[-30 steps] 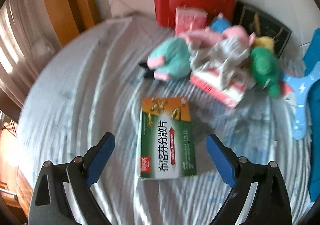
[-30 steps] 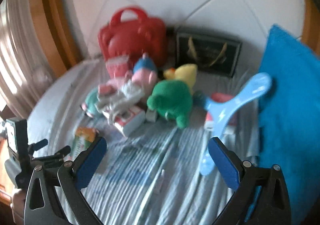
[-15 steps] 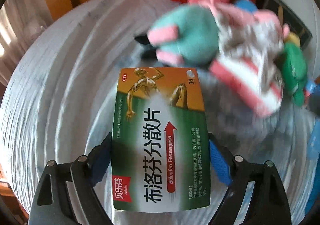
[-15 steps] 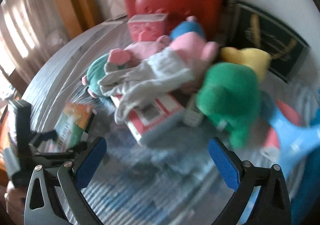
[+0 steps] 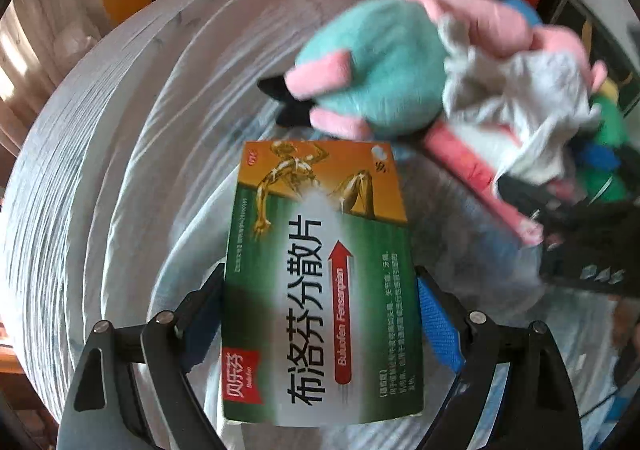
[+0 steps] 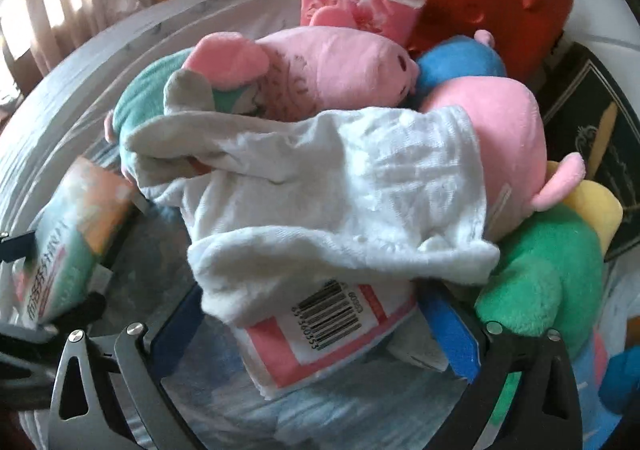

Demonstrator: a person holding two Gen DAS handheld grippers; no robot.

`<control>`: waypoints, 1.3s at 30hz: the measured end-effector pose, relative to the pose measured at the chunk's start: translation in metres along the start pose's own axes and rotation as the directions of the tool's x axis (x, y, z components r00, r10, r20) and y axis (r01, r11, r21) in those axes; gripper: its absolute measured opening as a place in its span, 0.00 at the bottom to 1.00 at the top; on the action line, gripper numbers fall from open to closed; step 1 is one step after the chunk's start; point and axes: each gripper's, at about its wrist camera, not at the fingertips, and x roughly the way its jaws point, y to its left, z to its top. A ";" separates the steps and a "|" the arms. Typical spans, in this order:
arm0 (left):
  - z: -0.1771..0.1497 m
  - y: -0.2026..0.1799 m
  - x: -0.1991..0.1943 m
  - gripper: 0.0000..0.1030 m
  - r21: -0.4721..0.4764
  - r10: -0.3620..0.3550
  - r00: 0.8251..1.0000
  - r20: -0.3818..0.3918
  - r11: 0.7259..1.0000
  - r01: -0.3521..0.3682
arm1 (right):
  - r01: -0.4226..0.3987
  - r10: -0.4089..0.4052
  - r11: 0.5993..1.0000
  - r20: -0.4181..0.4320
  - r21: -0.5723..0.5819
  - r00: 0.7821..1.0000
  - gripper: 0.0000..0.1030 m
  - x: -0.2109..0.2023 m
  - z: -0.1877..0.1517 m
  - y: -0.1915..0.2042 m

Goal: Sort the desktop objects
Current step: 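Grasp the green-orange ibuprofen box with left tool while right tool grasps white glove and pink box, then carry glove and pink box into the crate with right tool while left tool sets ibuprofen box down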

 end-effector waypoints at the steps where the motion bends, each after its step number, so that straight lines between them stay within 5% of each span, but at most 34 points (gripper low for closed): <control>1: -0.005 -0.003 0.001 0.85 0.008 0.007 1.000 -0.004 1.000 -0.007 | -0.002 0.002 1.000 -0.014 0.006 1.000 1.00 0.000 -0.002 0.000; 5: -0.016 -0.006 -0.009 0.85 0.004 0.011 1.000 -0.008 1.000 -0.011 | -0.042 0.044 0.998 -0.073 0.036 0.996 0.92 -0.016 -0.022 0.001; 10: -0.031 -0.016 -0.036 0.85 0.006 0.012 1.000 -0.002 1.000 -0.012 | -0.182 0.198 0.970 -0.088 0.164 0.976 0.93 -0.044 -0.056 -0.007; 17: -0.033 -0.032 -0.041 0.85 0.031 0.059 0.997 0.047 0.998 -0.061 | -0.186 0.186 0.959 0.022 0.213 0.982 1.00 -0.061 -0.047 -0.027; 28: -0.036 -0.022 -0.038 0.85 -0.016 0.059 0.997 0.049 0.998 -0.059 | -0.142 0.171 0.964 -0.115 0.225 0.979 1.00 0.011 -0.022 -0.002; 30: -0.043 -0.023 -0.041 0.85 -0.003 0.052 0.997 0.053 0.999 -0.052 | -0.125 0.154 0.964 -0.113 0.234 0.982 0.90 0.015 -0.025 0.001; 39: -0.091 -0.047 -0.117 0.85 0.088 -0.062 0.990 0.128 0.995 0.051 | -0.094 0.092 0.954 0.021 0.285 0.996 0.89 -0.081 -0.070 -0.001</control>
